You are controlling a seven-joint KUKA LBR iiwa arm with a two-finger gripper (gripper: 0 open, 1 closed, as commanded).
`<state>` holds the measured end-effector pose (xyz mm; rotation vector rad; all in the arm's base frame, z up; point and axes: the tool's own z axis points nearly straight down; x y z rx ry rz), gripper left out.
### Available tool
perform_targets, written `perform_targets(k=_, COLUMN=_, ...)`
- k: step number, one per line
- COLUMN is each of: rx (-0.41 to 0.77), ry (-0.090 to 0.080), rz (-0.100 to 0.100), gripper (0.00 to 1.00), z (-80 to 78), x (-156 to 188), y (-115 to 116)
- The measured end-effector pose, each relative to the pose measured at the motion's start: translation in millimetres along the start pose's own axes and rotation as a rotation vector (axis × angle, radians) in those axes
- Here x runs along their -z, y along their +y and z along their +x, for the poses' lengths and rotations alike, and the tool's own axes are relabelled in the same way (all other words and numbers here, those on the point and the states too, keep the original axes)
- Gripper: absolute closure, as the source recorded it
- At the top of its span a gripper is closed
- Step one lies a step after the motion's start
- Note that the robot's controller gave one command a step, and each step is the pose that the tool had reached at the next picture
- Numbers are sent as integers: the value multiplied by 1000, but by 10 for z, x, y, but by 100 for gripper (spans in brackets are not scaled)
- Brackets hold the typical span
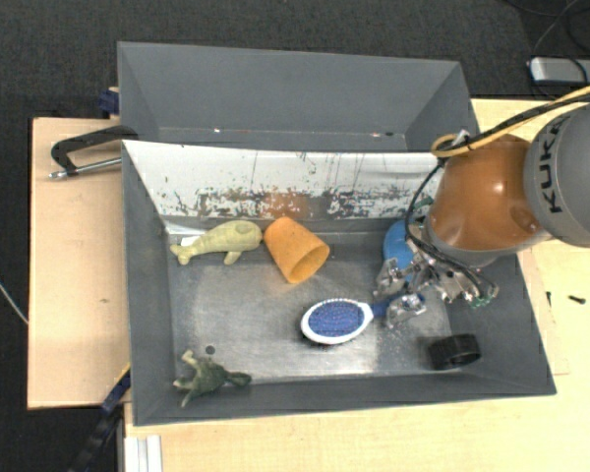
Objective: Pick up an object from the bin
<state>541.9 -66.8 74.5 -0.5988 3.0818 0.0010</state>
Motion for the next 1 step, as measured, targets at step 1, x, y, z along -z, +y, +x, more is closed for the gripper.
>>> perform_targets(k=1, rx=295, ry=-8, rz=6, gripper=100, z=26, x=1556, y=31)
